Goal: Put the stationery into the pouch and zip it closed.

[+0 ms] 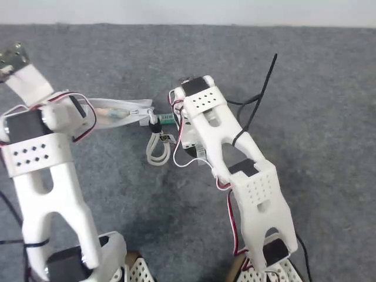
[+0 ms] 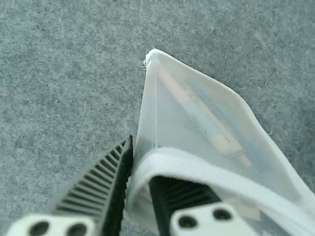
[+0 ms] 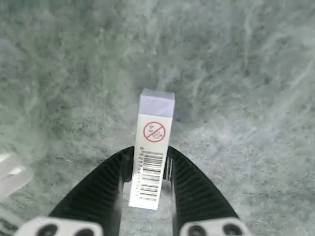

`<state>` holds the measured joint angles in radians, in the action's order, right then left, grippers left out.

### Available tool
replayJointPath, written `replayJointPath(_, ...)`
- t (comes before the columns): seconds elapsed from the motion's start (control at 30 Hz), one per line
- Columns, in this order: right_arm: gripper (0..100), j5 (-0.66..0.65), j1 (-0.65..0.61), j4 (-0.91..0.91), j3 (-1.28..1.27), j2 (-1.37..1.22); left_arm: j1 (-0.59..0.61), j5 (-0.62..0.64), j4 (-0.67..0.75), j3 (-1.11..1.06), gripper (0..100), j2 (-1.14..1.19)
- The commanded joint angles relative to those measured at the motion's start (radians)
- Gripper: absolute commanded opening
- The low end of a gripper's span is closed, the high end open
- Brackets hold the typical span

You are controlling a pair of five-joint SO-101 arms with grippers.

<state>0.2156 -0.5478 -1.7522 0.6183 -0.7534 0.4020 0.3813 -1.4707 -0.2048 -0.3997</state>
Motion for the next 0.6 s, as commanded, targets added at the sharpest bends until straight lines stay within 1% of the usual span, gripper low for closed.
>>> replayJointPath(0.0, 1.3, -0.015, -0.008, -0.042, 0.011, 0.104, 0.008, 0.011, 0.031, 0.012, 1, -0.055)
replayJointPath(0.17, 8.7, -0.015, -0.005, -0.045, 0.009, 0.104, 0.008, 0.011, 0.031, 0.012, 1, -0.055)
replayJointPath(0.57, 10.3, -0.015, -0.010, -0.042, -0.017, 0.113, 0.008, 0.009, 0.031, 0.012, 1, -0.055)
